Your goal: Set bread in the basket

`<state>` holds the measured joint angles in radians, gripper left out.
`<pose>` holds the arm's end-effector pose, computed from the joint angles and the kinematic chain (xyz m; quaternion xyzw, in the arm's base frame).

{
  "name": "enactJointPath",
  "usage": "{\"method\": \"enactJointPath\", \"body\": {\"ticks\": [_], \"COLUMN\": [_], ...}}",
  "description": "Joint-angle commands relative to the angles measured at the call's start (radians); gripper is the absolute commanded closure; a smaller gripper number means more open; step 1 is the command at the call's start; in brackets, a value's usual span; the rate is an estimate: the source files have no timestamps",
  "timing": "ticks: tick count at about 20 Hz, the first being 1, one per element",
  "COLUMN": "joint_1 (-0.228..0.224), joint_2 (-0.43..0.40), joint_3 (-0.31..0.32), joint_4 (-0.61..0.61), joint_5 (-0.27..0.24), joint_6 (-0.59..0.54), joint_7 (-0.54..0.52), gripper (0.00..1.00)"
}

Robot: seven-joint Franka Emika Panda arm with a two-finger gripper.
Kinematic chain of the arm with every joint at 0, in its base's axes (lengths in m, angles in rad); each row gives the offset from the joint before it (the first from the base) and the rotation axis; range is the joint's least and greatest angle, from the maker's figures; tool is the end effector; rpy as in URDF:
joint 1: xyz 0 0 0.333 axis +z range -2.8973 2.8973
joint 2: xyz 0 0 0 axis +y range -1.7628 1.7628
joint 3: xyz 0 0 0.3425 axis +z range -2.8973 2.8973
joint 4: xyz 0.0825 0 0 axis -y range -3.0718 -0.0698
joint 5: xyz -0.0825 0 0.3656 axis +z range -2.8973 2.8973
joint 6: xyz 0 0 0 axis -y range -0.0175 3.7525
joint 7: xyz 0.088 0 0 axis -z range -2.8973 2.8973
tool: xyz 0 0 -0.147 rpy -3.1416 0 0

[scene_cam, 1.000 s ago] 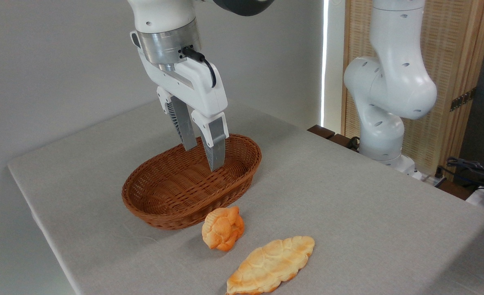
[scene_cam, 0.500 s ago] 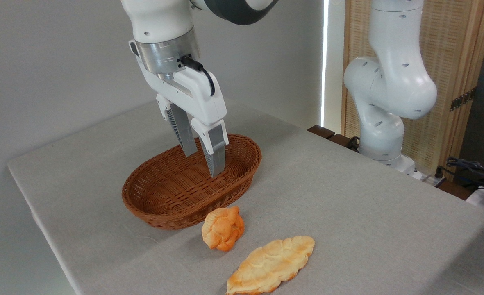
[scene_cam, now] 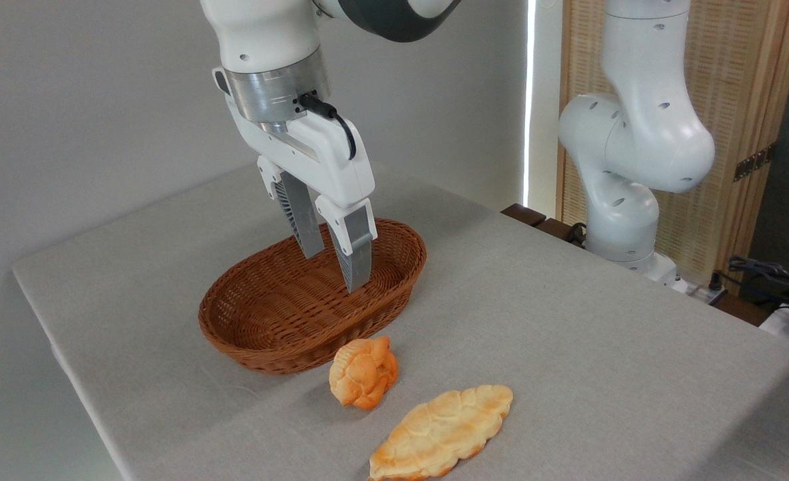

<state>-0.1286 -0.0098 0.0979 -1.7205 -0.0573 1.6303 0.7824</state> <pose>0.5281 -0.0241 0.5536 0.9185 -0.3924 -0.0268 0.0417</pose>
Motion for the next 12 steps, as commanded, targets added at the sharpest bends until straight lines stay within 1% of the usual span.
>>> {"method": "enactJointPath", "body": {"ticks": [1, 3, 4, 8, 9, 11, 12], "joint_1": [0.007, 0.007, 0.009, 0.014, 0.017, 0.017, 0.018], "joint_2": [0.013, 0.013, 0.019, 0.024, 0.024, 0.031, 0.037], "joint_3": [-0.006, -0.006, -0.006, 0.016, 0.034, 0.049, 0.049], "joint_4": [0.009, 0.007, 0.001, -0.079, -0.094, -0.131, -0.148], "joint_5": [-0.012, -0.012, -0.013, -0.001, 0.001, 0.004, 0.022], "joint_6": [0.013, 0.019, 0.042, 0.201, 0.212, 0.220, 0.226], "joint_7": [0.021, 0.021, 0.021, 0.021, 0.023, 0.047, 0.058], "gripper": [0.00, 0.00, 0.00, 0.00, 0.00, 0.00, 0.00]}}
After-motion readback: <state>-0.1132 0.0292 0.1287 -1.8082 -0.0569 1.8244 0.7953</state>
